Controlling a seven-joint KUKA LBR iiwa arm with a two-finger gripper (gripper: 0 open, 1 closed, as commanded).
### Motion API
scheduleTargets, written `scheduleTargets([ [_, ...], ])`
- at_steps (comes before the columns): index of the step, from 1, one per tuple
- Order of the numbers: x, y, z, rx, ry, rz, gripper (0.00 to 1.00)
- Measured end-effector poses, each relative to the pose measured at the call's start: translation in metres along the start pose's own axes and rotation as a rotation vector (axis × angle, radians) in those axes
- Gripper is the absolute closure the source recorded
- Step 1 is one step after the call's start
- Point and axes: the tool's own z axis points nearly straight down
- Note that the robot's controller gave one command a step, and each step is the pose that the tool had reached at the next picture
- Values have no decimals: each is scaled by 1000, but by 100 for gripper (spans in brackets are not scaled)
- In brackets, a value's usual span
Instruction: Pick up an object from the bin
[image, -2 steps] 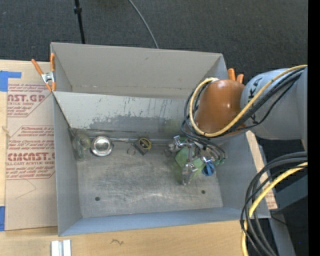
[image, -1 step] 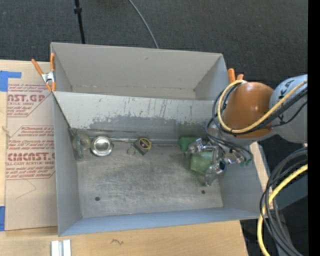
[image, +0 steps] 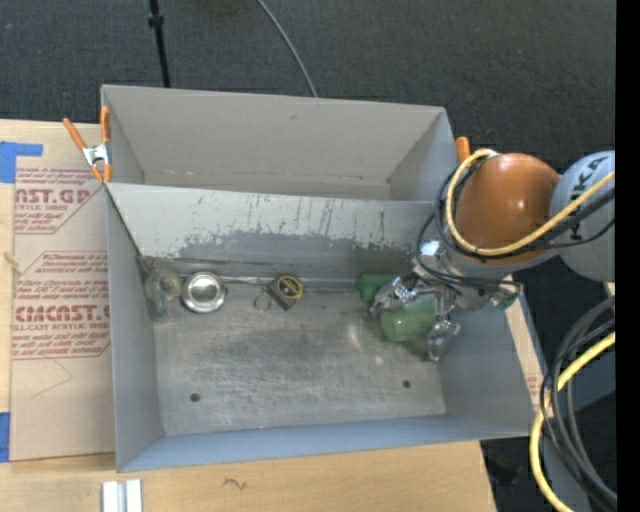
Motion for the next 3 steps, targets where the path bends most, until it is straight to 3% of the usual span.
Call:
scheduleTargets([
  [1,-1,0,-1,1,-3,0,100],
  [2,-2,16,-1,22,6,-412,100],
  [3,-8,-4,-148,21,14,-647,100],
])
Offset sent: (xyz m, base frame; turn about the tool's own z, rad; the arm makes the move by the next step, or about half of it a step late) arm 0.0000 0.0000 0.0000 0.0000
